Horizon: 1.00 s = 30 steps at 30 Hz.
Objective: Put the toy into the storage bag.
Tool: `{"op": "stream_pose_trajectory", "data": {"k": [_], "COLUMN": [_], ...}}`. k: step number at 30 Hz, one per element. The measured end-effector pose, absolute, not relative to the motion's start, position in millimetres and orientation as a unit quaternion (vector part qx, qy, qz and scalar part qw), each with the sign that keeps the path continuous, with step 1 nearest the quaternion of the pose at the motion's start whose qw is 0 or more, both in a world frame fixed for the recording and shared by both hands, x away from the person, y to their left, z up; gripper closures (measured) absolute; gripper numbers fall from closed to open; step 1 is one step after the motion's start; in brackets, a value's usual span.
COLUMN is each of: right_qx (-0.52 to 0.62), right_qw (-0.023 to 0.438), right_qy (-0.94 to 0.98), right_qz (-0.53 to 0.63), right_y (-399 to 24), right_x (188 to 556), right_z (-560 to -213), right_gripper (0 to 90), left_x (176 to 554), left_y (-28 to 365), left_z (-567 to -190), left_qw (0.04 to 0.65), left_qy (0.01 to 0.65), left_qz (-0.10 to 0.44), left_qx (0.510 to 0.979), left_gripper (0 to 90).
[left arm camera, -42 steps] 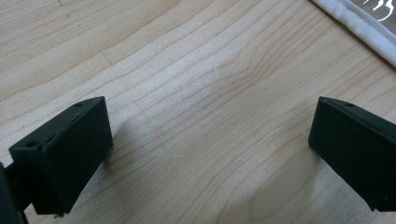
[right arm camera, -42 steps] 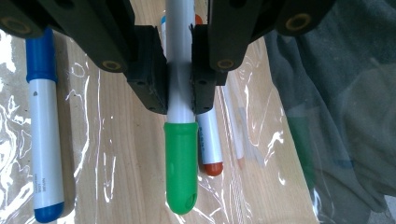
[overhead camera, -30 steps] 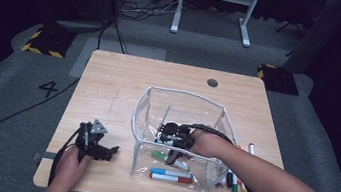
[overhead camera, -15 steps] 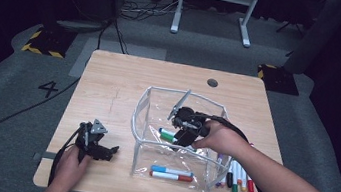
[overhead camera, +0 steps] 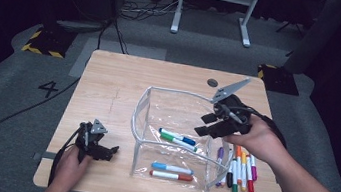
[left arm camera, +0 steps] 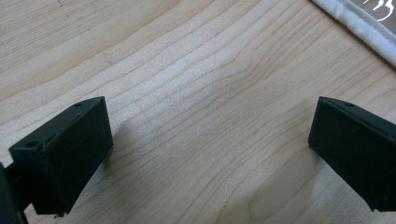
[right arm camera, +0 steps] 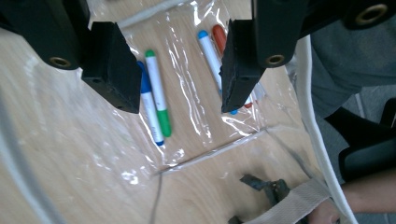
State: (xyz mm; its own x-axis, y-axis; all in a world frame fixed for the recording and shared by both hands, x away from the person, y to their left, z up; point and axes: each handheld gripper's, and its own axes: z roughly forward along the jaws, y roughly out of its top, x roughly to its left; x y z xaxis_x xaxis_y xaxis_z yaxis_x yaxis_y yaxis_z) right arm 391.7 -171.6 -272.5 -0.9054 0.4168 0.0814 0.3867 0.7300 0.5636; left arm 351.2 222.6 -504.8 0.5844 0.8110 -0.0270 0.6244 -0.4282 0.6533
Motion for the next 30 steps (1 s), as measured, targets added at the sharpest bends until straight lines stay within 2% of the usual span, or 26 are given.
{"op": "stream_pose_trajectory", "data": {"k": [8,17,30], "right_qx": [0.264,0.323,0.401], "right_qw": [0.055,0.073,0.098], "right_qy": [0.905,0.875,0.84], "right_qz": [0.33,0.353,0.353], "right_y": [-223,-281,-340], "right_x": [388,387,386], "right_z": [-257,-261,-294], "right_gripper": [47.0,45.7,45.1], "left_x": [351,352,354], "left_y": [223,224,225], "left_z": [-505,-505,-505], "left_qw": [0.316,0.316,0.314], "left_qy": [0.431,0.43,0.453], "left_qz": [0.147,0.152,0.155], "left_qx": [0.832,0.832,0.82], "left_gripper": [0.0,0.0,0.0]}}
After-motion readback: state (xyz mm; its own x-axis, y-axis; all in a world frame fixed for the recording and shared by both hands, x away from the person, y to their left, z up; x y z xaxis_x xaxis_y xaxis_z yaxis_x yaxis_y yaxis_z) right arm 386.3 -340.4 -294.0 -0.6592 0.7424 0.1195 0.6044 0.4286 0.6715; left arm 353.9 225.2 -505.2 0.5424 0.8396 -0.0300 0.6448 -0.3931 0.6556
